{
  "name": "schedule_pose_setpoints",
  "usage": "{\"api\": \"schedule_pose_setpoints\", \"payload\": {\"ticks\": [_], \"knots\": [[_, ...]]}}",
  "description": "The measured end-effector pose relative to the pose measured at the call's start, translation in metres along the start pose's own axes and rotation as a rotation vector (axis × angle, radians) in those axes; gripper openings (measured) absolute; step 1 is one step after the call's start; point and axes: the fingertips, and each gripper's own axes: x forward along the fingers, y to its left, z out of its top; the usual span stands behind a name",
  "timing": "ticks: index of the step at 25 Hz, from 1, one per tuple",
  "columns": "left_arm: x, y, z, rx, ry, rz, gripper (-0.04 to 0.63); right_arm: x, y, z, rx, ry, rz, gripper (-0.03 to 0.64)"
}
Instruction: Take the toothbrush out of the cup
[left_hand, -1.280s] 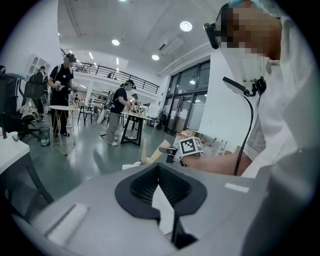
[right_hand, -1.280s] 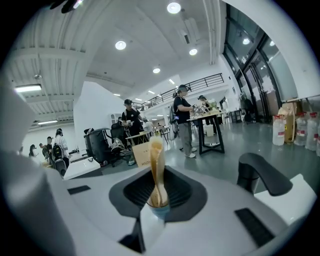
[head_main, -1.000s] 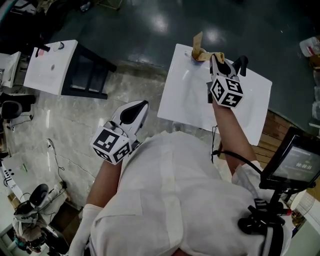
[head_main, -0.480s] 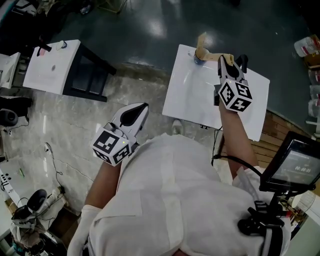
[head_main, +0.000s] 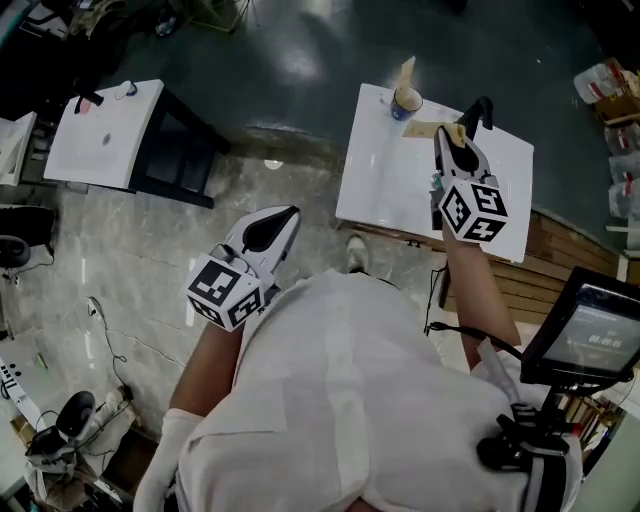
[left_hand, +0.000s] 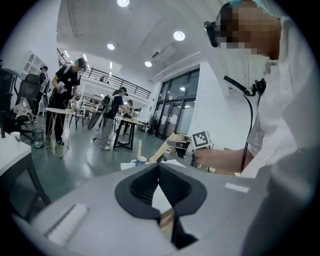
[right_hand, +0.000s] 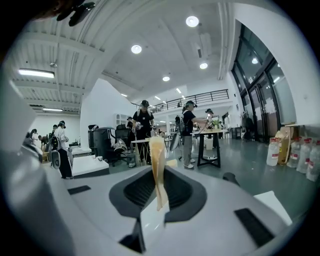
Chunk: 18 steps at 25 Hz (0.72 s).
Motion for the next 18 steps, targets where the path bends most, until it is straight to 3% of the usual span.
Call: {"api": "schedule_pose_setpoints", "payload": {"ticks": [13, 18], "knots": [[-0.056, -0.02, -0.022, 0.011, -0.009, -0.096, 0.006, -0.087, 0.067, -0.008, 0.001, 0.005, -0.032, 0.048], [-0.072, -0.031, -0.037, 0.057, 0.021, -0.135, 0.006, -0.119, 0.089, -0.021, 0.015, 0.021, -0.06, 0.046]]}}
